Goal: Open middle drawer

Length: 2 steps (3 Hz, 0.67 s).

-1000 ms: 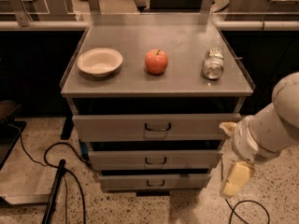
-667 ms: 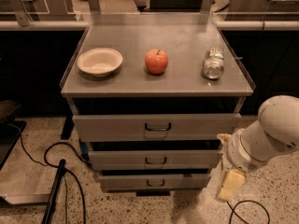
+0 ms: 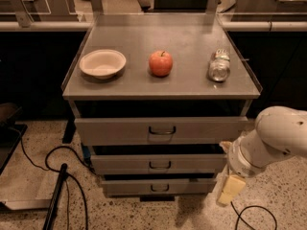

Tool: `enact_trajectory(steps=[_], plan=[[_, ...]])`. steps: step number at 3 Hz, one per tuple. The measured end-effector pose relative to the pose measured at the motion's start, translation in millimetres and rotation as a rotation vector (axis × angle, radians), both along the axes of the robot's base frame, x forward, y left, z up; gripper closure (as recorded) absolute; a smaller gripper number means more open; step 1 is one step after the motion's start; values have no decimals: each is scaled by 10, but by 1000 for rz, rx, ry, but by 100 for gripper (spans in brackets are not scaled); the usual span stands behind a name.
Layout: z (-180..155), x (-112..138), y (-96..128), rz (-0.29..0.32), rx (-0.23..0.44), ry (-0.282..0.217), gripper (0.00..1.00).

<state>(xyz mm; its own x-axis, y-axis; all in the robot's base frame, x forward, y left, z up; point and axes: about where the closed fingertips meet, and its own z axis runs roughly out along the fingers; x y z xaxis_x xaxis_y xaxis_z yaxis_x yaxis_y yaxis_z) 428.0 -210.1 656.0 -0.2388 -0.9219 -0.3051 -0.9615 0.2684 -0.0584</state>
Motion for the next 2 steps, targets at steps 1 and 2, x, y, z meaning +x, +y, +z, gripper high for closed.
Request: enact_trajectory(steps=[1, 2], plan=[[-634, 267, -78, -77, 50, -1, 0], [-634, 267, -78, -77, 50, -1, 0]])
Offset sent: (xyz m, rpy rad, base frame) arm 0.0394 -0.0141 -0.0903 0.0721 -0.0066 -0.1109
